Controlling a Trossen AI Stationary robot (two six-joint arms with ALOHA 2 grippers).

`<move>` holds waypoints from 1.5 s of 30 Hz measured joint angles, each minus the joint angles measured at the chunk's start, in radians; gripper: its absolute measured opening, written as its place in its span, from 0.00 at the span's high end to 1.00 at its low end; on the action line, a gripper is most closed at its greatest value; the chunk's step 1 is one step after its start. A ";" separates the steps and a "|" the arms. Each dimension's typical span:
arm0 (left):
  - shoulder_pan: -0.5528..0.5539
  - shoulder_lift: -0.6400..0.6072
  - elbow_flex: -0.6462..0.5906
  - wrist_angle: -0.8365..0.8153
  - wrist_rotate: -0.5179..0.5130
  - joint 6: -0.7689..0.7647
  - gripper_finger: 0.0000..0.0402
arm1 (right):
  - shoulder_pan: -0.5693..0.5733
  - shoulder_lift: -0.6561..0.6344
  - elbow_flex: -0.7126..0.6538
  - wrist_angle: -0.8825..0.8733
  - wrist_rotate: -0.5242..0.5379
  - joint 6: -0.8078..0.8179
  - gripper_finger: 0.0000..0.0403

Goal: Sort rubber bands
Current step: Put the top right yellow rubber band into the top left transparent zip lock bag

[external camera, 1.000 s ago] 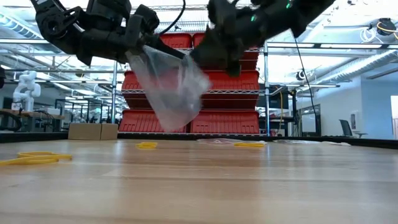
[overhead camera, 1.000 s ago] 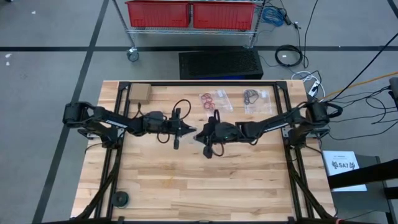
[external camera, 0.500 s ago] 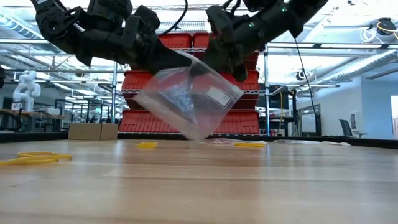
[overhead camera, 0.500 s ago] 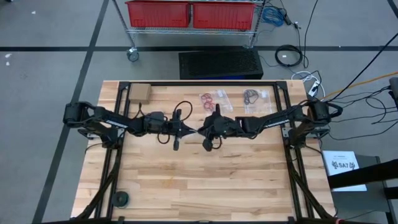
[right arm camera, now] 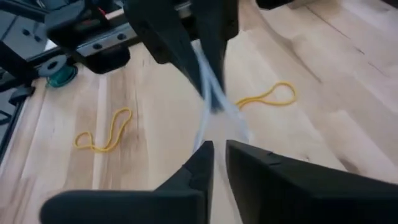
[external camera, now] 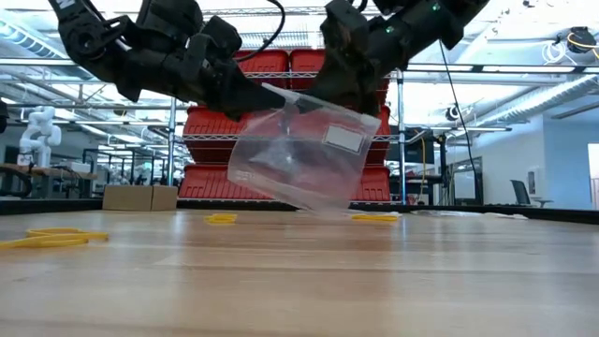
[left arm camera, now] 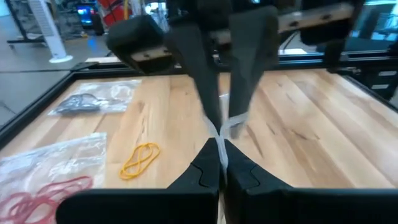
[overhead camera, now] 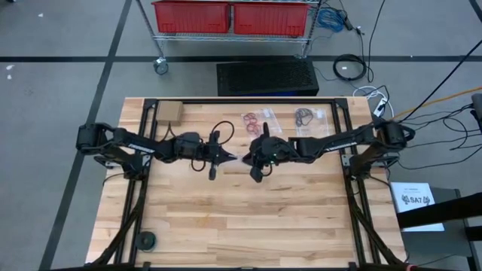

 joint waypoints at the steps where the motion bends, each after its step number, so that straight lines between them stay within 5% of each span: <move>1: 0.004 0.000 0.000 0.000 0.017 0.000 1.00 | -0.003 -0.010 0.000 -0.014 -0.001 -0.004 0.91; 14: 0.065 -0.001 0.000 -0.041 0.073 -0.001 1.00 | -0.036 -0.159 0.000 -0.235 0.002 -0.049 0.71; 30: 0.158 -0.002 0.000 -0.050 0.164 -0.021 1.00 | -0.042 -0.230 0.000 -0.593 0.003 0.055 0.72; 45: 0.242 -0.002 -0.001 -0.045 0.238 -0.015 1.00 | 0.011 -0.214 0.000 -0.811 -0.008 0.243 0.58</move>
